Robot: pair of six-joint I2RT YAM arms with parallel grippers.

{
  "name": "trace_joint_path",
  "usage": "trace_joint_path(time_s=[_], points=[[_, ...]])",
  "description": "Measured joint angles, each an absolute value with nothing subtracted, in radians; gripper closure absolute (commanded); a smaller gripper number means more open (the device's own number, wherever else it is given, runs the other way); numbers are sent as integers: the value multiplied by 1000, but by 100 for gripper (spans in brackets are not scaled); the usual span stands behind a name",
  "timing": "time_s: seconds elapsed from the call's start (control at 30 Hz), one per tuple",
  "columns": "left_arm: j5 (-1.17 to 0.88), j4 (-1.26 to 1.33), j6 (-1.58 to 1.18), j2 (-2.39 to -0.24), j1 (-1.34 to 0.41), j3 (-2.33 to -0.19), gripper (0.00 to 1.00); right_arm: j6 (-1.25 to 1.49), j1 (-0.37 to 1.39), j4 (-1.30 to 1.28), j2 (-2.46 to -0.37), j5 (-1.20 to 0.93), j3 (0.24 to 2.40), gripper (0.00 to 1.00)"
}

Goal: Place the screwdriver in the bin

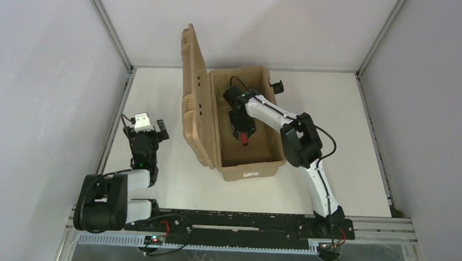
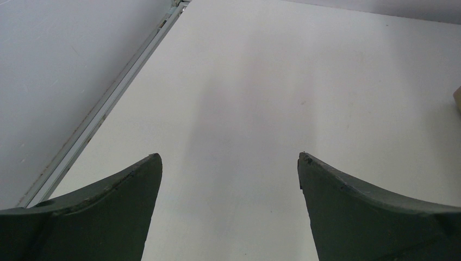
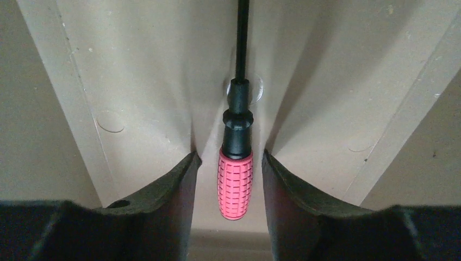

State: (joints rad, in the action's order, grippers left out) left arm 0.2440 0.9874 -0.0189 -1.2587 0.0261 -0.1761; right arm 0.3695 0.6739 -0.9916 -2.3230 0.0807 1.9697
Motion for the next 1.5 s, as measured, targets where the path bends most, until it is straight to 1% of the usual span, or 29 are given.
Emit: trace_joint_path(time_s=[0.13,0.17,0.2,0.23,0.27,0.37,0.53,0.63,0.7,0.83,0.93,1.07,1.2,1.33,1.43,1.5], points=[[244,987,-19,-1259,26,-176,0,364,674,-992,-2320,93,1972,31],[244,987,-19,-1259,26,-176,0,363,674,-995,-2317,96,1975,25],[244,987,-19,-1259,26,-176,0,361,674,-1001,-2313,98,1980,12],[244,987,-19,-1259,26,-176,0,355,674,-1010,-2307,100,1990,3],[244,987,-19,-1259,26,-176,0,342,674,-1016,-2292,99,2000,1],[244,988,-19,-1259,26,-176,0,318,674,-1030,-2231,94,2031,0],[244,989,-19,-1259,26,-176,0,263,658,-1017,-2043,64,2122,0],[244,989,-19,-1259,26,-176,0,246,620,-986,-1909,58,2116,1],[244,990,-19,-1259,26,-176,0,244,558,-938,-1806,60,2059,1],[244,991,-19,-1259,26,-176,0,257,361,-827,-1631,64,1850,2],[244,992,-19,-1259,26,-176,0,270,184,-713,-1546,77,1605,3],[244,993,-19,-1259,26,-176,0,269,43,-538,-1500,76,1251,3],[244,993,-19,-1259,26,-176,0,238,13,-368,-1463,77,952,1],[244,993,-19,-1259,26,-176,0,198,16,-147,-1356,70,696,0],[244,993,-19,-1259,26,-176,0,173,15,36,-1266,69,559,0],[244,993,-19,-1259,26,-176,0,158,15,139,-1228,69,505,0]])
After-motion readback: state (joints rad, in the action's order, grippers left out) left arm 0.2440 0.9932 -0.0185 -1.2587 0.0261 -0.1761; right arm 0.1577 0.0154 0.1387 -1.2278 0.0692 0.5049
